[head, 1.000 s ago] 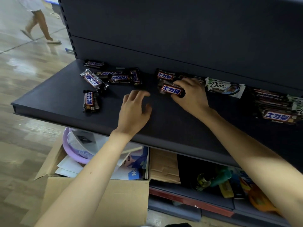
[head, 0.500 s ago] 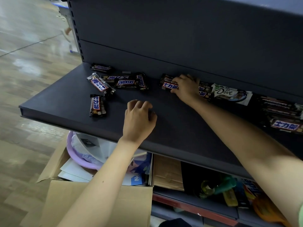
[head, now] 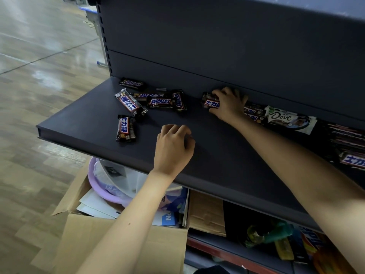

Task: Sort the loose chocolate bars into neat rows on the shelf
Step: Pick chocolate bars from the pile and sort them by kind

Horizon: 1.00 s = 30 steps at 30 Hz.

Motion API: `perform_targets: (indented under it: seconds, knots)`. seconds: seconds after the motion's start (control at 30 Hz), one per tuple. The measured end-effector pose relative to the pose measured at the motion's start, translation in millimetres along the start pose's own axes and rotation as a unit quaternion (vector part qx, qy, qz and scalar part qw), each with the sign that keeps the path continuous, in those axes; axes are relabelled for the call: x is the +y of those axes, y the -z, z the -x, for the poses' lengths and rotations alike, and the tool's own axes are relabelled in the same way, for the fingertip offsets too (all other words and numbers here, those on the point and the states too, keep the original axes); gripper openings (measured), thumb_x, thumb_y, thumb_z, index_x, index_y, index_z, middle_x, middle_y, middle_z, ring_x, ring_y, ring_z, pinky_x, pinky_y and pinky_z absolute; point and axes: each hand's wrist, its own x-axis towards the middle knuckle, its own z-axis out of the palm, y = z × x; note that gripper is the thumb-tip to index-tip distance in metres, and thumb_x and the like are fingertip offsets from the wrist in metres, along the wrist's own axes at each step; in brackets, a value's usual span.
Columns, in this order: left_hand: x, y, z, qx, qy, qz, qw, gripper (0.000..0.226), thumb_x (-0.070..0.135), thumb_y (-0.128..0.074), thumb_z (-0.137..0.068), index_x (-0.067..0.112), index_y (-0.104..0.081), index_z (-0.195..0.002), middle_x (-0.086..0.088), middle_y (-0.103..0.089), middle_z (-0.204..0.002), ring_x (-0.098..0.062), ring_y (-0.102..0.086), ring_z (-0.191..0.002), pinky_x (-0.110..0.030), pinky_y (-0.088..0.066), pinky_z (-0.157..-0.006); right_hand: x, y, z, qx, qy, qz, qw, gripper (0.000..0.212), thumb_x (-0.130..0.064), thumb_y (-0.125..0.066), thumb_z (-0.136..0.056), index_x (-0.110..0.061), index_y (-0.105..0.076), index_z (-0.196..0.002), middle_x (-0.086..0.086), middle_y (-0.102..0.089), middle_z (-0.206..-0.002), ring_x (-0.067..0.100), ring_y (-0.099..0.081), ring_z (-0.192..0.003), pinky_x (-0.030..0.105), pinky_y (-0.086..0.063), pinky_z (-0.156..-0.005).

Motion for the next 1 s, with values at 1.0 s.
perform_targets:
  seconds: [1.0]
  knots:
    - [-3, 2, 0, 0.028, 0.001, 0.025, 0.999, 0.014, 0.015, -0.052, -0.08, 0.008, -0.063, -0.086, -0.005, -0.066, -0.084, -0.029, -0.056, -0.09, -0.028, -0.037, -0.072, -29, 17, 49, 0.033, 0.058, -0.307, 0.95, 0.032, -0.015, -0.068, -0.078, -0.014, -0.066, -0.11, -0.001, -0.066, -0.112, 0.004, -0.055, -0.096, 0.003, -0.035, -0.075]
